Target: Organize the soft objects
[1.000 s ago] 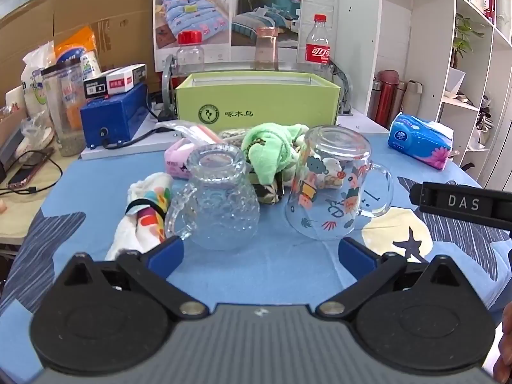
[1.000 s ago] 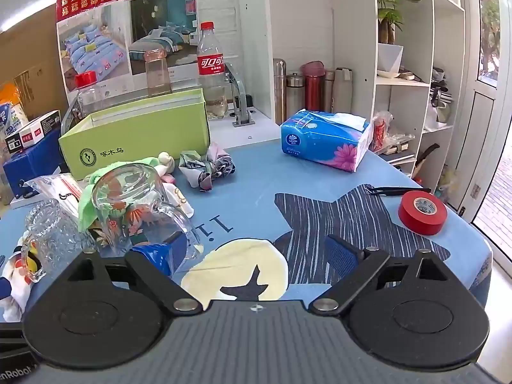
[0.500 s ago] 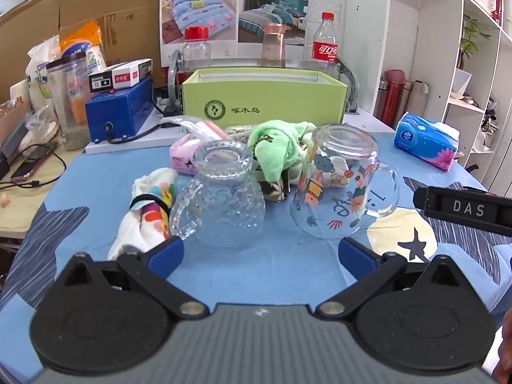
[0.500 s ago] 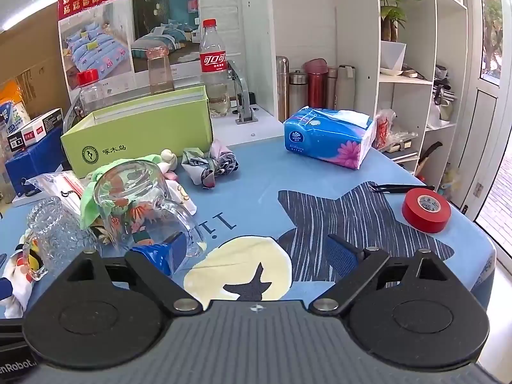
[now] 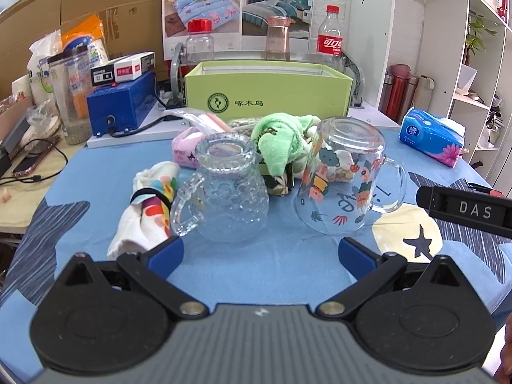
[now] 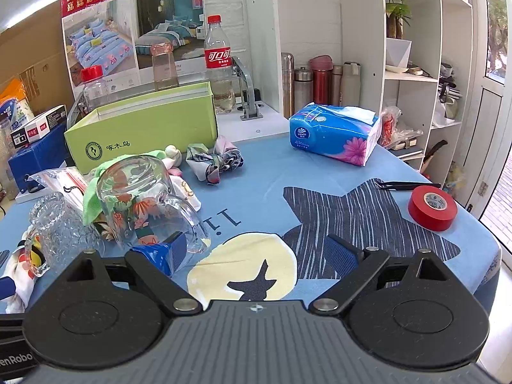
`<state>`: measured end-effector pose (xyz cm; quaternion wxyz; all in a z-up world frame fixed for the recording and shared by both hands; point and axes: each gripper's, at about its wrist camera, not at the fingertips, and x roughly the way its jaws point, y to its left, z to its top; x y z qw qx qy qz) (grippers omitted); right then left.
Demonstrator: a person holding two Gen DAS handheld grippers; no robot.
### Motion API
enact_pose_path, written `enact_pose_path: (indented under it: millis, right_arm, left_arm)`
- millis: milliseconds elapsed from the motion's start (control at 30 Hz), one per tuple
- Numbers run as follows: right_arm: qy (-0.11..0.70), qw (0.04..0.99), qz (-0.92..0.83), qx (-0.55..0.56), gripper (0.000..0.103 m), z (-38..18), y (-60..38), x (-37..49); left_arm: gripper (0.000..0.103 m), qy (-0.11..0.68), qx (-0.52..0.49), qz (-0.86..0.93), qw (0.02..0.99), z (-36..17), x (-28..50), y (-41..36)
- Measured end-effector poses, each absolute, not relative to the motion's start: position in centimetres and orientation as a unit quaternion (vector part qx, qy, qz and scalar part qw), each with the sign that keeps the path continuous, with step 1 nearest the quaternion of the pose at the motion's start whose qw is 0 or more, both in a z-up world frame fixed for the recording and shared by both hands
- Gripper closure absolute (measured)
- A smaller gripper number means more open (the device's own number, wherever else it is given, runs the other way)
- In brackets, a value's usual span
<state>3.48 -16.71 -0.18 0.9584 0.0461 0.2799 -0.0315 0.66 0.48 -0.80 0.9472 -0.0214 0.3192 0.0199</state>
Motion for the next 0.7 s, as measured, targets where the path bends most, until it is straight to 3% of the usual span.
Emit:
enact_pose_path:
  millis: [700]
  right_arm:
    - [0.278,0.959,-0.027,0.042,0.023,-0.03,-16.41,3.35]
  left_arm:
    - [0.0,0.324,-0.024,0.022,0.946,-0.63,0.77,0.63]
